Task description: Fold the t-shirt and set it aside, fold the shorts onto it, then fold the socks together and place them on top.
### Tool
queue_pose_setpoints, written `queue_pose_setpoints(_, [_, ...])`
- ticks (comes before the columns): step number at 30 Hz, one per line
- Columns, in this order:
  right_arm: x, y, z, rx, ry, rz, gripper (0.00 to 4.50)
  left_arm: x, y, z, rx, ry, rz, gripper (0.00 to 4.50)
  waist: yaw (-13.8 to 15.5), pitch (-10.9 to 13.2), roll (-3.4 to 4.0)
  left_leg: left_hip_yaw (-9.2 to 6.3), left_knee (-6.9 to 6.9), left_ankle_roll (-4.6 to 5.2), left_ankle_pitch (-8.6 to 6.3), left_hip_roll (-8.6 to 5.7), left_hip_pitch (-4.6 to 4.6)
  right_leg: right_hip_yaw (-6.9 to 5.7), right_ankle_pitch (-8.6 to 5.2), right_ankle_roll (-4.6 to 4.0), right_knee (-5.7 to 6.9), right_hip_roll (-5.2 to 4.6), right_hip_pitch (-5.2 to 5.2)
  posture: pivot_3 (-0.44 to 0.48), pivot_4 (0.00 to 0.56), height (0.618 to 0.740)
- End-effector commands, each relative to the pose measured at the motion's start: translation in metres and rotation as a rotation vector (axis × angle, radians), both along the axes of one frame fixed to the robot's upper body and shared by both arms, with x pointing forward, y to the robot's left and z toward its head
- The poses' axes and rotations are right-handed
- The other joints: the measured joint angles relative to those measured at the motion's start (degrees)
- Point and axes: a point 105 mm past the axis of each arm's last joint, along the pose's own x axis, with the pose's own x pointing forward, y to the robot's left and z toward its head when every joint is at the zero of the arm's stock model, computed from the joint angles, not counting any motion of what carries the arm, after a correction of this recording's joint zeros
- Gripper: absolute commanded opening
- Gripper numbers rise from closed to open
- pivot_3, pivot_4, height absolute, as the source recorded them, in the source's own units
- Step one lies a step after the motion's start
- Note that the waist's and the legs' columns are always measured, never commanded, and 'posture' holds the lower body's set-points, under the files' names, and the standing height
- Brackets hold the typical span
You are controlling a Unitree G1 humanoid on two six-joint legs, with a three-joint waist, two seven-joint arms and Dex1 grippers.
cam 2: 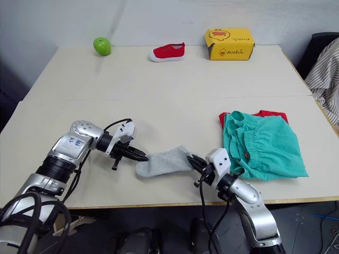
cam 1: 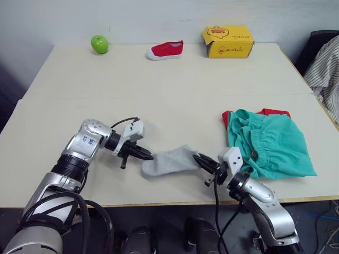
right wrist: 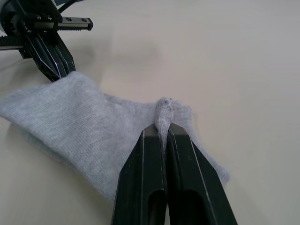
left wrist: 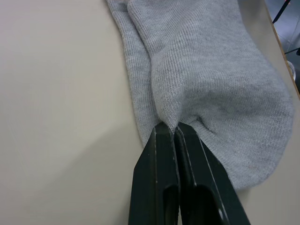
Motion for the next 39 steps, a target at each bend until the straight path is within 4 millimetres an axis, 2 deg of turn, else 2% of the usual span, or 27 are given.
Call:
queue_pose_setpoints(1, [-0.005,0.003,0.020,0.065,-0.066,0.036,0.03,-0.001,0.007,0.016,-0.044,-0.025,0.011,0.00,0.0,0.0,0.00,0.00,0.00,0.00,0.00,0.00,0.00,0.00,0.00,0.00,0.00,0.00,0.00,0.000,0.150,0.740])
queue_pose_setpoints(11, [0.010,0.001,0.006,0.014,-0.051,-0.025,0.03,0.000,0.009,0.007,-0.016,-0.018,0.027,0.00,0.0,0.0,0.00,0.00,0.03,0.00,0.00,-0.01,0.00,0.00,0.00,0.00,0.04,0.00,0.00,0.000,0.150,0.740])
queue_pose_setpoints(24, [0.006,-0.002,-0.003,0.043,0.000,-0.018,0.03,-0.001,0.008,0.000,-0.004,-0.001,0.046,0.00,0.0,0.0,0.00,0.01,0.04,0.00,0.01,-0.01,0.00,0.01,0.00,0.00,0.05,0.00,0.00,0.000,0.150,0.740])
queue_pose_setpoints(25, [0.004,0.000,-0.004,0.047,0.008,-0.008,0.00,-0.001,0.008,0.001,-0.011,-0.006,0.052,0.43,0.0,0.0,0.00,0.01,0.04,0.00,0.01,-0.01,0.00,0.01,0.00,0.00,0.05,0.00,0.00,0.000,0.150,0.740])
queue_pose_setpoints(26, [0.003,0.000,-0.005,0.050,0.011,-0.003,0.48,0.000,0.008,0.004,-0.024,-0.017,0.054,0.62,0.0,0.0,0.00,0.01,0.04,0.01,0.01,-0.01,0.01,0.00,0.00,0.00,0.06,0.01,0.01,0.000,0.150,0.740])
queue_pose_setpoints(28, [0.004,-0.003,-0.005,0.045,-0.002,-0.028,1.03,0.001,0.005,0.016,-0.098,-0.051,0.048,1.24,0.0,0.0,0.00,0.01,0.04,0.01,0.01,-0.01,0.01,0.01,0.00,0.00,0.06,0.00,0.01,0.000,0.150,0.740])
queue_pose_setpoints(30, [0.003,-0.007,-0.001,0.055,-0.011,-0.033,1.78,0.000,0.004,0.029,-0.170,-0.099,0.028,1.89,0.0,0.0,0.00,0.01,0.06,0.01,0.01,0.00,0.00,0.01,0.00,0.00,0.06,0.00,0.00,0.000,0.150,0.740])
queue_pose_setpoints(31, [0.000,-0.008,0.004,0.058,-0.025,-0.022,2.13,-0.001,0.006,0.036,-0.213,-0.116,0.029,1.93,0.0,0.0,0.00,0.01,0.06,0.01,0.01,0.01,0.00,0.02,0.00,0.00,0.06,0.00,0.00,0.000,0.150,0.740])
queue_pose_setpoints(34, [-0.009,-0.016,0.021,0.059,-0.066,0.018,2.13,-0.006,0.011,0.058,-0.319,-0.169,0.014,1.93,0.0,0.0,0.00,0.00,0.07,0.01,0.01,0.05,0.00,0.03,0.00,0.00,0.08,-0.01,0.00,0.000,0.150,0.740])
queue_pose_setpoints(36, [-0.011,-0.021,0.036,0.063,-0.095,0.048,2.18,-0.011,0.007,0.067,-0.359,-0.176,0.009,1.53,0.0,0.0,-0.02,-0.01,0.08,0.01,0.00,0.09,0.01,0.04,0.02,0.02,0.08,-0.02,0.02,0.000,0.150,0.740])
queue_pose_setpoints(37, [-0.011,-0.022,0.041,0.061,-0.103,0.067,1.73,-0.014,0.005,0.067,-0.364,-0.170,0.002,1.34,0.0,0.0,-0.02,0.00,0.10,0.03,0.01,0.08,0.01,0.05,0.04,0.07,0.07,-0.03,0.04,0.000,0.150,0.740])
queue_pose_setpoints(39, [-0.011,-0.016,0.046,0.042,-0.112,0.128,1.16,-0.017,-0.005,0.066,-0.381,-0.206,-0.004,0.69,0.0,0.0,-0.03,0.00,0.11,0.04,0.01,0.04,0.12,0.07,0.04,0.07,0.07,-0.01,0.15,0.000,0.150,0.740])
